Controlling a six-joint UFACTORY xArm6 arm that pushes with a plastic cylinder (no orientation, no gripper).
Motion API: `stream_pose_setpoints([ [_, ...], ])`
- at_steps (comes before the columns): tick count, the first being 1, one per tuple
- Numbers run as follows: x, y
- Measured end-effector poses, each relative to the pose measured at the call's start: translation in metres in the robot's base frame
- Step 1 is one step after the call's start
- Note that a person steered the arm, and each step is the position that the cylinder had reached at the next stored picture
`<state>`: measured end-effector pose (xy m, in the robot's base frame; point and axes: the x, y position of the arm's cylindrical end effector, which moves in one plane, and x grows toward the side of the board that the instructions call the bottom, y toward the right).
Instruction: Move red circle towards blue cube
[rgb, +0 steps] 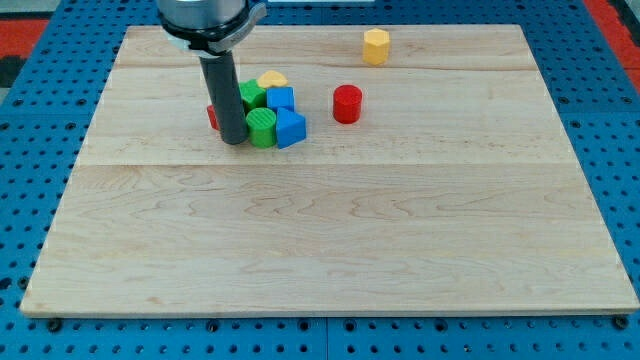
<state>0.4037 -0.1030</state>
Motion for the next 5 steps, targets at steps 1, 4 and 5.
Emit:
stream_pose_setpoints([
  [1,0.037,0.041],
  [4,-0.039,0.143],
  [5,-0.061,0.185],
])
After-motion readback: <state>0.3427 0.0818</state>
